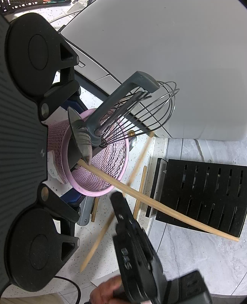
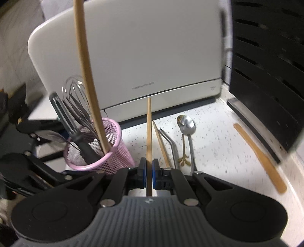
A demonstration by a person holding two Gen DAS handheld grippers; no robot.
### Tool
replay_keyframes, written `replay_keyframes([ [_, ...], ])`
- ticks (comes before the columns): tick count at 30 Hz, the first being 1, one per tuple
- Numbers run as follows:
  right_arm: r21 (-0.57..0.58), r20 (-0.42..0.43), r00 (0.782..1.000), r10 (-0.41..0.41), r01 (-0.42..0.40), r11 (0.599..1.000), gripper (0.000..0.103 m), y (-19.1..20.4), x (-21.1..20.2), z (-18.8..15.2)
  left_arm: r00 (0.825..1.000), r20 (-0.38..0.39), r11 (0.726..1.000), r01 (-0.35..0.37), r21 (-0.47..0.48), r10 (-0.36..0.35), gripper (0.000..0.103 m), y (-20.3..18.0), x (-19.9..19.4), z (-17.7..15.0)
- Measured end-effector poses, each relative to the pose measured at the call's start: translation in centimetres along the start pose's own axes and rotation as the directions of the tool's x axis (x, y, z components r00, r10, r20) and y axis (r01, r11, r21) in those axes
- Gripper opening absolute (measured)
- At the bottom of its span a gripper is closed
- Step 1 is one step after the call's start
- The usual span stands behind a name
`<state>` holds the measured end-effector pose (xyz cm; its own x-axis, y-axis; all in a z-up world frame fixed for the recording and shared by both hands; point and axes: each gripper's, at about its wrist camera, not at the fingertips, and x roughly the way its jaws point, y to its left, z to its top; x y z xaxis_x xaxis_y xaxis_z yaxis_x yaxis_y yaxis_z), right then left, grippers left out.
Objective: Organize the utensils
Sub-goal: 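Grasp a wooden chopstick with the right tool and lift it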
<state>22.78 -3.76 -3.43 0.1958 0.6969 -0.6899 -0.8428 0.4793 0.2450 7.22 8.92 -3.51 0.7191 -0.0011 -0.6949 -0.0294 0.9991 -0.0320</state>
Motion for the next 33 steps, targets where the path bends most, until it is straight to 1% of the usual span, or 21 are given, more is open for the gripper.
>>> replay_keyframes([
  [2,0.035,0.057,0.998,-0.002,0.0,0.999,0.002,0.0,-1.4,-0.5,1.0,0.001,1.0,-0.001,-0.001,0.001,0.092,0.0,0.0,0.0],
  [4,0.09,0.132,0.991,-0.03,0.018,0.996,0.002,-0.1,-2.7,-1.2,1.0,0.001,1.0,-0.003,-0.003,0.003,0.092,-0.1,0.0,0.0],
  [6,0.179,0.212,0.976,-0.053,0.015,0.984,0.002,-0.4,-3.8,-2.0,1.0,0.001,1.0,-0.003,-0.003,0.003,0.092,-0.1,0.0,0.0],
  [8,0.277,0.287,0.954,-0.088,0.005,0.961,0.002,-0.6,-4.8,-2.9,1.0,0.001,1.0,-0.002,-0.004,0.002,0.092,-0.1,0.0,0.0],
  [10,0.345,0.367,0.921,-0.128,-0.007,0.938,0.002,-0.5,-5.7,-3.7,1.0,0.002,1.0,-0.003,-0.005,0.003,0.092,-0.1,-0.1,-0.1],
  [11,0.379,0.405,0.902,-0.152,-0.014,0.925,0.002,-0.4,-6.1,-4.1,1.0,0.002,1.0,-0.002,-0.004,0.002,0.092,-0.1,-0.1,-0.1],
  [13,0.444,0.468,0.864,-0.184,-0.05,0.895,0.002,-0.4,-6.6,-4.7,1.0,0.002,1.0,-0.001,-0.006,0.001,0.092,0.0,0.0,0.0],
  [14,0.477,0.504,0.84,-0.199,-0.078,0.875,0.002,-0.4,-6.6,-5.0,1.0,0.002,1.0,-0.001,-0.006,0.001,0.092,0.0,0.0,-0.1],
  [16,0.515,0.552,0.798,-0.243,-0.097,0.851,0.002,-0.1,-6.4,-5.4,1.0,0.002,1.0,-0.001,-0.005,0.001,0.092,0.0,0.0,0.0],
  [19,0.552,0.599,0.733,-0.324,-0.085,0.829,0.002,0.3,-6.9,-5.5,1.0,0.002,1.0,0.001,-0.006,-0.001,0.092,0.0,0.0,0.0],
  [20,0.556,0.613,0.715,-0.337,-0.087,0.826,0.002,0.5,-6.8,-5.4,1.0,0.001,1.0,0.002,-0.006,-0.002,0.092,0.1,0.0,0.0],
  [25,0.564,0.665,0.641,-0.384,-0.094,0.82,0.002,1.8,-6.1,-5.2,1.0,0.005,1.0,0.005,-0.008,-0.005,0.092,0.2,0.0,-0.1],
  [27,0.58,0.676,0.621,-0.397,-0.116,0.806,0.002,1.9,-5.7,-5.3,1.0,0.007,1.0,0.007,-0.01,-0.007,0.092,0.2,0.0,-0.1],
  [28,0.587,0.682,0.615,-0.396,-0.136,0.798,0.002,1.8,-5.5,-5.4,1.0,0.007,1.0,0.008,-0.01,-0.008,0.092,0.2,0.0,-0.1],
  [30,0.594,0.688,0.612,-0.391,-0.166,0.787,0.002,1.8,-5.0,-5.3,1.0,0.005,1.0,0.009,-0.009,-0.009,0.092,0.3,0.0,-0.1],
  [32,0.583,0.7,0.607,-0.376,-0.183,0.791,0.002,2.0,-4.6,-5.1,1.0,0.005,1.0,0.01,-0.008,-0.01,0.092,0.3,0.0,-0.1],
  [33,0.581,0.706,0.602,-0.374,-0.19,0.792,0.002,2.1,-4.4,-5.1,1.0,0.005,1.0,0.011,-0.008,-0.011,0.092,0.3,0.0,-0.1],
])
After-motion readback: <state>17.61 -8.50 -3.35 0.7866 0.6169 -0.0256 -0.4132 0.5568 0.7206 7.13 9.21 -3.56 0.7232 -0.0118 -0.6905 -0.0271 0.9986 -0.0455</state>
